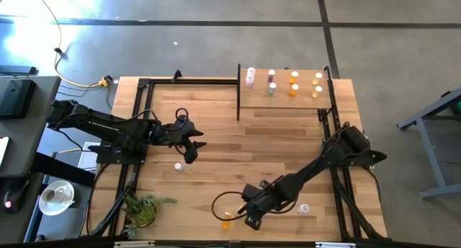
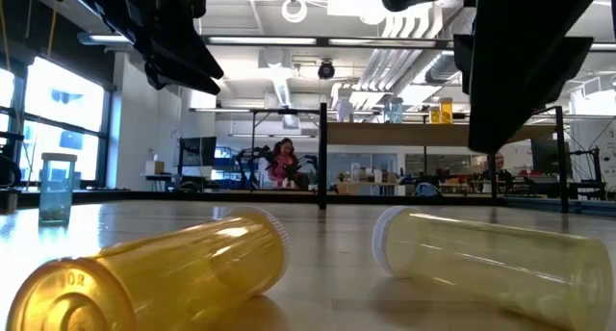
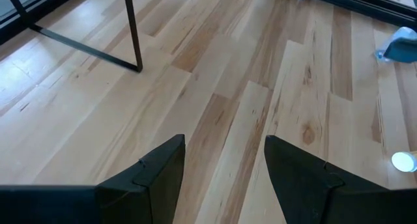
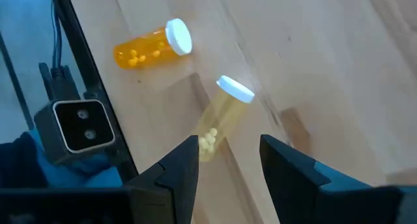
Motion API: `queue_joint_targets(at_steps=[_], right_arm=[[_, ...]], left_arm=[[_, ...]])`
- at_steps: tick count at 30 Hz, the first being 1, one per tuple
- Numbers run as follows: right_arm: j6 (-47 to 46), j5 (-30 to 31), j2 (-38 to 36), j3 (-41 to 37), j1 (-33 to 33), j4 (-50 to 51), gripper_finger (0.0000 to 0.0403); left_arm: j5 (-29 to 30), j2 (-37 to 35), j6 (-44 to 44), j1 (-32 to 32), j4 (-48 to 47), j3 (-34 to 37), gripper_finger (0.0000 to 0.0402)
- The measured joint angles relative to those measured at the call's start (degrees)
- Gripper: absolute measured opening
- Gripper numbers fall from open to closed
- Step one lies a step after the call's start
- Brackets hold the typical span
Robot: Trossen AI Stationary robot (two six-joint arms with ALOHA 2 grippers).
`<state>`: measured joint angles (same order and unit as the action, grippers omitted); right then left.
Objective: Pick and place medicine bottles onto shelf by color
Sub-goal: Put the yellow pill bottle on the shelf aligned with the other yellow pill bottles
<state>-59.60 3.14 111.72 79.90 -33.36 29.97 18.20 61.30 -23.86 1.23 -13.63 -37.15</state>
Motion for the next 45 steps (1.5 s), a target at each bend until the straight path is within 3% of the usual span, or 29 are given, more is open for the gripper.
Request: queue_joint_targets(at_steps=[20, 35, 45], right_arm=[[-3.1, -2.1, 6.2, 0.0, 0.0, -6.8, 0.0154], [0.0, -1.6, 7.7, 0.2, 0.4, -1.7, 0.0152], [3.2, -0.3, 7.7, 0.1, 0.3, 0.1, 0.0083]], left_arm=[[0.0, 0.0, -0.1, 0.0, 0.0, 0.0, 0.0202], [0.0, 0.0, -0.2, 0.0, -0.3, 0.0, 0.0202], [0.0, 0.0, -0.2, 0.0, -0.3, 0.0, 0.0202]])
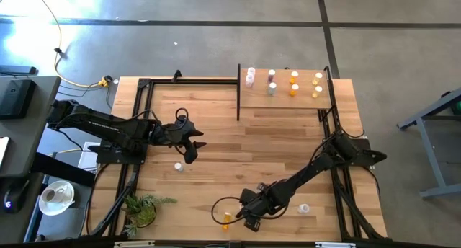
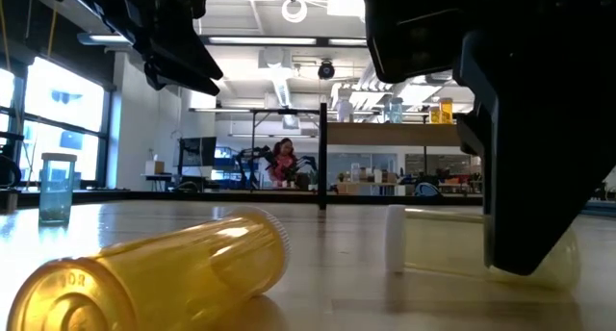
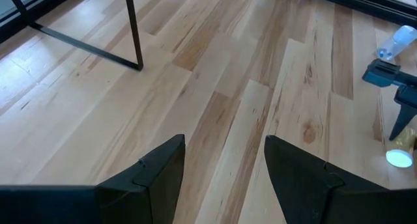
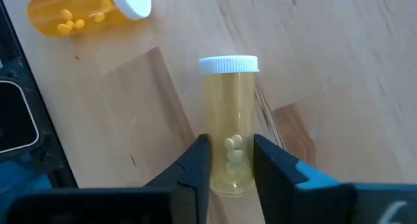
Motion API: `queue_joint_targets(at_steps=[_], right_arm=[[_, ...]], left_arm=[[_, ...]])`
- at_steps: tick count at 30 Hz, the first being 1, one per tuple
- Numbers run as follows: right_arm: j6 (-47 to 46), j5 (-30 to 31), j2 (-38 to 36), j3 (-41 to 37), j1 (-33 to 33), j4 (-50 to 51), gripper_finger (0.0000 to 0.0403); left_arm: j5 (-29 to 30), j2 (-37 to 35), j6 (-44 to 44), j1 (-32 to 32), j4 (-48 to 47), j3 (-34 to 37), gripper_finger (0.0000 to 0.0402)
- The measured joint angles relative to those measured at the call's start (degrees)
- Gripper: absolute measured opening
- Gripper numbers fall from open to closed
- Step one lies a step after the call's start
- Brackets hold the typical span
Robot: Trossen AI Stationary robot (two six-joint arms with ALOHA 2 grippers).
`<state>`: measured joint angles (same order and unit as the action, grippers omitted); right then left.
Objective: Pick and place medicine bottles onto shelf by color
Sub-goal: Put the yellow pill bottle on the shelf aligned with the other yellow pill bottles
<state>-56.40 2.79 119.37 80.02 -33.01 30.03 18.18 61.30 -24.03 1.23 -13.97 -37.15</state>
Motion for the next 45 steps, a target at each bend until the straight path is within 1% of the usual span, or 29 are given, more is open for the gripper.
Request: queue_joint_targets(at_steps=[3, 6, 10, 15, 20, 24, 27, 30, 33, 36, 40, 42, 45], right_arm=[[1.1, 0.0, 0.0, -0.1, 0.0, -0.5, 0.0076], [1.9, 0.4, -0.6, -0.2, 0.0, -0.7, 0.0081], [3.5, 5.3, -3.2, -0.6, 0.1, 0.0, 0.0088], [6.4, 14.6, -8.3, -0.3, 0.0, 0.0, 0.0088], [11.3, 24.3, -13.9, -0.3, 0.1, -0.4, 0.0089], [16.5, 32.4, -18.4, -0.3, 0.1, -0.3, 0.0089], [21.6, 39.1, -21.9, -0.3, 0.3, -1.1, 0.0089], [27.8, 43.0, -25.6, -0.3, 0.8, -2.0, 0.0089], [34.6, 43.8, -29.9, -0.2, 1.9, -3.7, 0.0089], [40.2, 42.6, -33.7, -0.2, 3.1, -4.5, 0.0089], [45.4, 39.1, -37.5, -0.2, 4.8, -4.9, 0.0089], [47.6, 36.6, -38.7, -0.2, 5.6, -4.7, 0.0089], [50.0, 31.7, -40.1, -0.2, 7.2, -4.7, 0.0089]], left_arm=[[0.0, 0.0, 0.0, 0.0, 0.0, 0.0, 0.0202], [0.0, 0.0, 0.0, 0.0, 0.0, 0.0, 0.0202], [0.0, 0.0, 1.5, 0.0, 0.1, 0.0, 0.0202], [0.3, 0.0, 3.5, 0.0, 1.1, 0.0, 0.0202], [0.4, 0.0, 8.8, 0.0, 5.5, 0.0, 0.0202], [0.5, 0.0, 13.2, 0.0, 12.1, 0.0, 0.0202], [-0.2, 1.4, 17.0, 0.0, 18.5, 0.0, 0.0202], [-1.9, 3.6, 21.1, 0.0, 26.9, 0.0, 0.0202], [-3.9, 6.8, 24.7, -0.1, 35.1, 0.0, 0.0202], [-6.0, 10.1, 27.1, -0.1, 44.7, 0.0, 0.0202], [-8.7, 15.1, 30.0, -0.1, 57.8, 0.0, 0.0202], [-8.8, 17.3, 31.7, -0.1, 64.0, 0.0, 0.0202], [-8.8, 20.3, 34.0, -0.3, 70.0, -0.8, 0.0202]])
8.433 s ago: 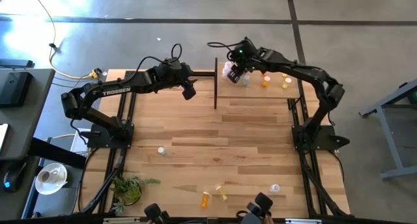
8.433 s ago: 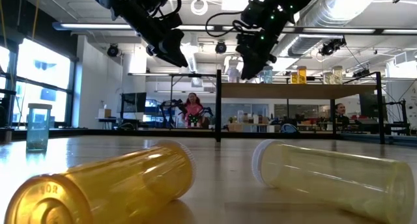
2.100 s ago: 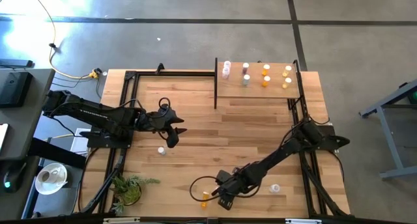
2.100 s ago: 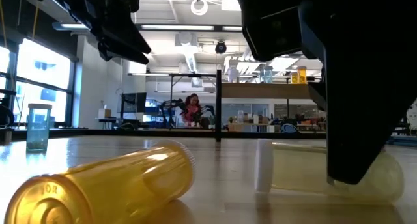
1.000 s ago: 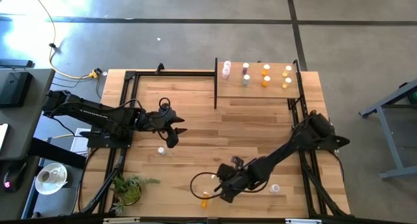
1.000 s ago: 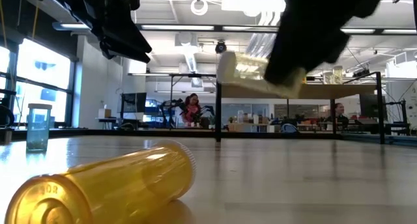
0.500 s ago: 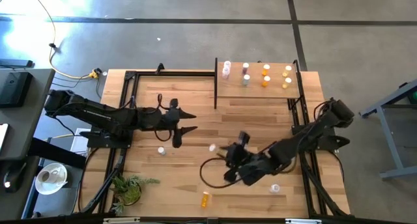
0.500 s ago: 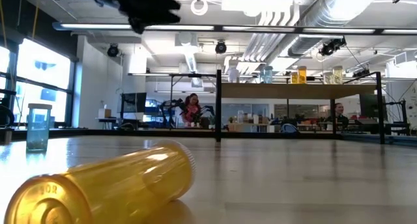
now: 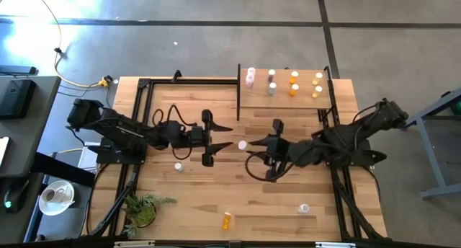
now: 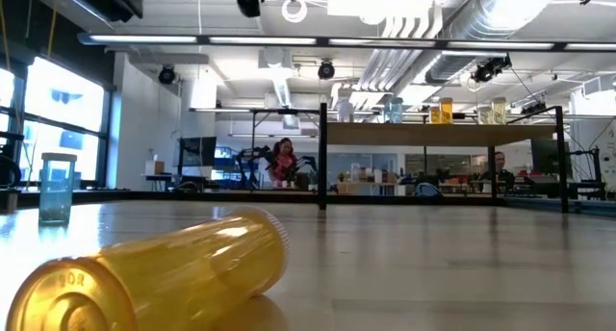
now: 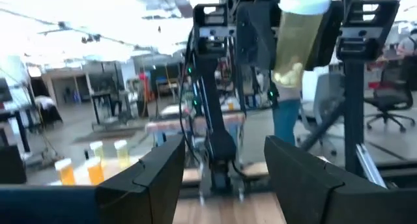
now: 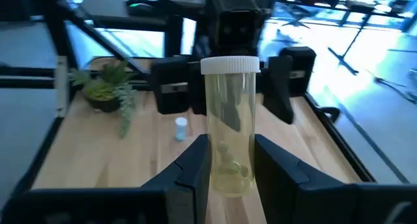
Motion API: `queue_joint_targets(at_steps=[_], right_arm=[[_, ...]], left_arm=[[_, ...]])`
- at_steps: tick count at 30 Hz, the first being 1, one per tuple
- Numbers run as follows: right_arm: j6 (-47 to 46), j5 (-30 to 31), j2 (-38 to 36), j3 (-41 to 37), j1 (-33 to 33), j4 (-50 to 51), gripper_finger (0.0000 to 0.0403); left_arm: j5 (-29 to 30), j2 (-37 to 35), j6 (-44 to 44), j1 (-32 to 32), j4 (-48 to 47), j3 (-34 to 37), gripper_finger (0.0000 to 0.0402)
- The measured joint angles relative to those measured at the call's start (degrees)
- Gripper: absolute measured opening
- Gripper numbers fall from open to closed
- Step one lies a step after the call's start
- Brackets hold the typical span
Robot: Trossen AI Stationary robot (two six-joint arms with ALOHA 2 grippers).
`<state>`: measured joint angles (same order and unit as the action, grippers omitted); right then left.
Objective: Pick and place medicine bottles onto shelf by color
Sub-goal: Put the yellow pill bottle on the shelf aligned with the other yellow pill bottles
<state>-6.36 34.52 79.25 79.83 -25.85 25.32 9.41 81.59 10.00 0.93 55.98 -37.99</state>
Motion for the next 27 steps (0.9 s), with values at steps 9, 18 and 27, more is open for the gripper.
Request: queue_joint_targets(at_steps=[9, 18, 27], right_arm=[[7.8, -10.3, -1.1, 0.0, 6.2, 0.1, 0.0089], [10.5, -13.8, -1.4, 0.0, 11.1, -0.3, 0.0089], [12.1, -18.5, -1.4, 0.0, 15.3, -2.9, 0.0089]], left_arm=[[-7.7, 5.2, 0.8, -2.2, 3.0, -6.3, 0.0202], [-10.9, 5.9, 2.6, -3.7, 4.5, -8.3, 0.0202], [-10.7, 5.8, 2.6, -4.0, 4.4, -10.6, 0.0202]])
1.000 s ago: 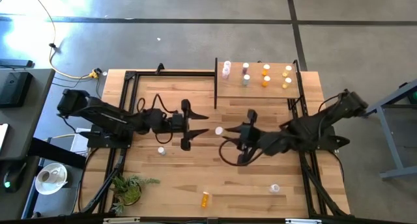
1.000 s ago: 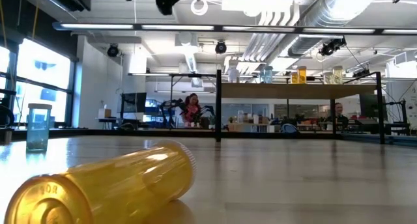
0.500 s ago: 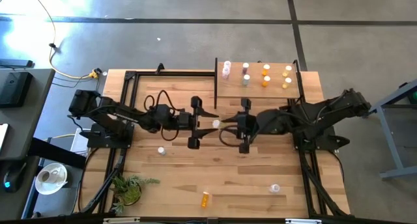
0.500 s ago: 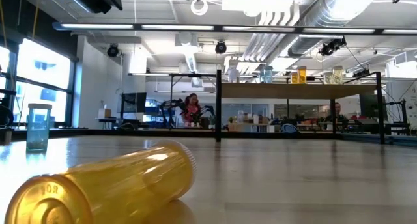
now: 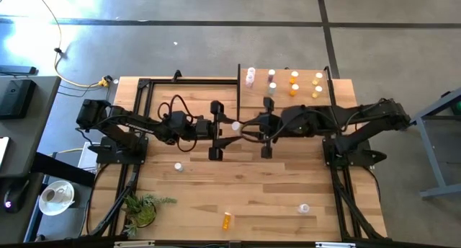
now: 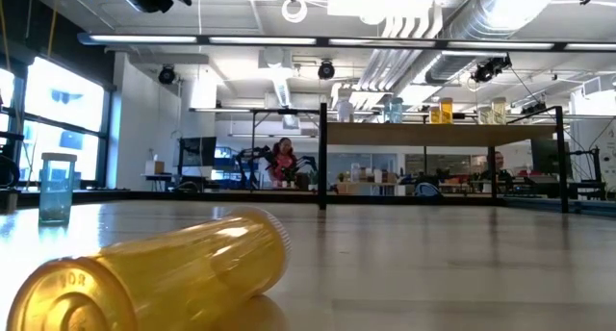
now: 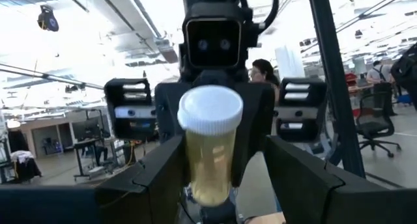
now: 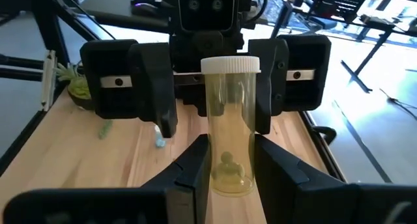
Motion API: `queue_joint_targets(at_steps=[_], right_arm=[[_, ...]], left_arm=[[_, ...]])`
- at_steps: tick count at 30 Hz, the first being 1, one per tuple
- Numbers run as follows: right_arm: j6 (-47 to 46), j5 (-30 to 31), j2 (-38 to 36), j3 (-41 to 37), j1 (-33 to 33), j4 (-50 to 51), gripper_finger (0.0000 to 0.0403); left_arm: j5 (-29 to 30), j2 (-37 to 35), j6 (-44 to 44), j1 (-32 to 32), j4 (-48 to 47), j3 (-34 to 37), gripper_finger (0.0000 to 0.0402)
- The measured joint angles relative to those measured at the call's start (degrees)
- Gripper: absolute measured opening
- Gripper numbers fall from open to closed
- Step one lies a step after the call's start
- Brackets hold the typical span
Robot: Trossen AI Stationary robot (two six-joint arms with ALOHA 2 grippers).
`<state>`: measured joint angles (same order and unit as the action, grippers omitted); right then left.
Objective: Pick and place medicine bottles onto shelf by color
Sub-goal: Put the yellow pill bottle on the shelf aligned with the other yellow pill bottles
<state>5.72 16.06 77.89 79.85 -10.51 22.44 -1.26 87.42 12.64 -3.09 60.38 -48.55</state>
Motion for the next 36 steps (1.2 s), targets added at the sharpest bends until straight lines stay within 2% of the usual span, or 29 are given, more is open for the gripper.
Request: queue_joint_targets(at_steps=[6, 20, 31, 36], right_arm=[[1.3, -1.5, 0.0, 0.0, 1.9, -0.5, 0.0089], [2.2, -2.0, 0.0, 0.0, 2.8, 1.1, 0.0089], [2.3, -2.7, 0.0, 0.1, 3.4, 3.2, 0.0100], [2.2, -2.6, 0.1, 0.1, 3.4, 4.5, 0.0123]], left_arm=[[0.4, 0.0, 0.6, -0.9, -0.1, -0.6, 0.0192], [-0.4, 0.0, 0.6, -4.0, -0.5, -0.6, 0.0096], [-0.9, 0.0, 1.0, -4.0, -1.9, -0.6, 0.0092], [-0.7, 0.0, 1.0, -4.0, -2.4, -0.6, 0.0092]])
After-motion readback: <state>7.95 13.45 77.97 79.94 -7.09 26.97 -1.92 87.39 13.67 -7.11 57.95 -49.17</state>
